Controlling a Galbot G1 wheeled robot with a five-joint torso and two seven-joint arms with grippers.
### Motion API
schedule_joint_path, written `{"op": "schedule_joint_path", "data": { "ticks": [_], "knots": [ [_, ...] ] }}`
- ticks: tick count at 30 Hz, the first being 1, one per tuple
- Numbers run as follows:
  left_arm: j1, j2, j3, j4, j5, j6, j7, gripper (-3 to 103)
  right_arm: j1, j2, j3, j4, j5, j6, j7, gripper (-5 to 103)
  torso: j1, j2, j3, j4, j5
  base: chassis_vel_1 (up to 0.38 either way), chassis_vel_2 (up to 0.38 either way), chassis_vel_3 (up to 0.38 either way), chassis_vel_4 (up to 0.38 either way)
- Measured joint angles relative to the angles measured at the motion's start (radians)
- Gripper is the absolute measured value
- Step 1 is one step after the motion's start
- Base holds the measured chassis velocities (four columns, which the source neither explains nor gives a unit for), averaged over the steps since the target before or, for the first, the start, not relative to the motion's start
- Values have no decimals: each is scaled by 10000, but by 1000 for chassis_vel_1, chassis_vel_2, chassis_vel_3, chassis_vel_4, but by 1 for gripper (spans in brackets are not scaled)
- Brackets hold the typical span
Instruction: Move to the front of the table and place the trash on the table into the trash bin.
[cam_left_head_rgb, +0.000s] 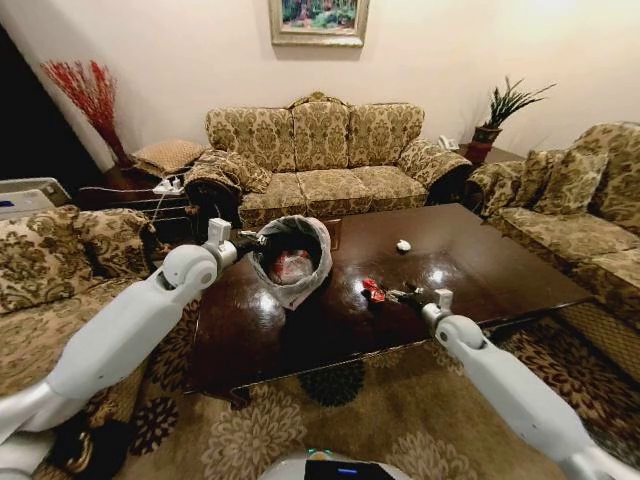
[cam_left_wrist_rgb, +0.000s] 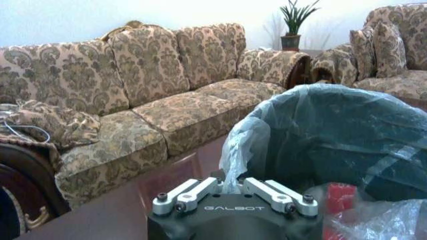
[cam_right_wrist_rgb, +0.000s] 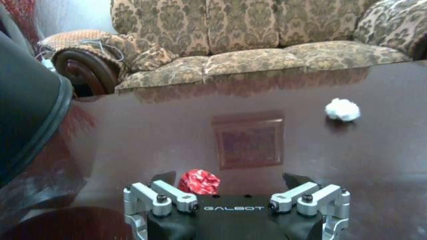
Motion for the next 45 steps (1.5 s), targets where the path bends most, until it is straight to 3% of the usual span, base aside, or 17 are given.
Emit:
{"op": "schedule_joint_path", "data": {
  "ticks": [3, 7, 16, 24, 27, 30, 32, 33, 37, 39, 43, 45],
  "knots": [
    [-19, 10, 8, 22, 0, -15, 15, 3, 392, 247, -434, -230, 42, 20, 180, 100, 0, 0, 0, 2, 0, 0, 0, 0, 0],
    [-31, 7, 20, 29, -23, -23, 29, 3, 658, 493, -799, -504, 36, 10, 329, 88, -3, 0, -1, 3, 0, 0, 0, 0, 0],
    [-41, 56, 21, 52, -32, -44, 105, 3, 490, 644, -832, -758, -166, -41, 413, 82, -2, 0, 0, 1, 0, 0, 0, 0, 0],
    [-112, 65, 33, 121, -33, -83, 153, 3, 402, 715, -784, -780, -184, -8, 457, 69, -2, 0, -2, 1, 1, 0, 0, 0, 0],
    [-114, 50, 41, 130, -29, -105, 151, 3, 358, 784, -746, -700, -3, -74, 499, 54, -2, 1, -2, 1, 0, 0, 0, 0, 0],
    [-116, 51, 41, 129, -27, -108, 150, 3, 313, 802, -733, -681, 38, -112, 517, 54, -3, 1, -2, 2, 0, 0, 0, 0, 0],
    [-122, 50, 41, 140, -7, -108, 119, 3, 245, 836, -696, -680, 25, -131, 552, 37, -3, 1, -2, 1, 0, 0, 0, 0, 0],
    [-122, 50, 41, 140, -7, -108, 119, 3, 245, 836, -696, -680, 25, -131, 552, 37, -3, 1, -2, 1, 0, 0, 0, 0, 0],
    [-129, 47, 41, 203, 20, -109, 104, 3, 121, 900, -550, -650, 26, -154, 664, 16, -3, 3, -3, 2, -1, 0, 0, 0, 0],
    [-133, 47, 41, 219, 23, -109, 107, 3, 113, 902, -531, -650, 25, -155, 680, 16, -3, 3, -3, 2, -1, 0, 0, 0, 0],
    [-170, -5, 57, 270, 31, -109, 124, 3, 125, 832, -447, -543, 26, -150, 853, 3, -3, 3, -1, 2, 2, 0, 0, 0, 0],
    [-177, -20, 63, 281, 31, -109, 130, 3, 132, 806, -413, -492, 41, -151, 917, 3, -2, 2, 0, 1, 4, 0, 0, 0, 0]
  ]
}}
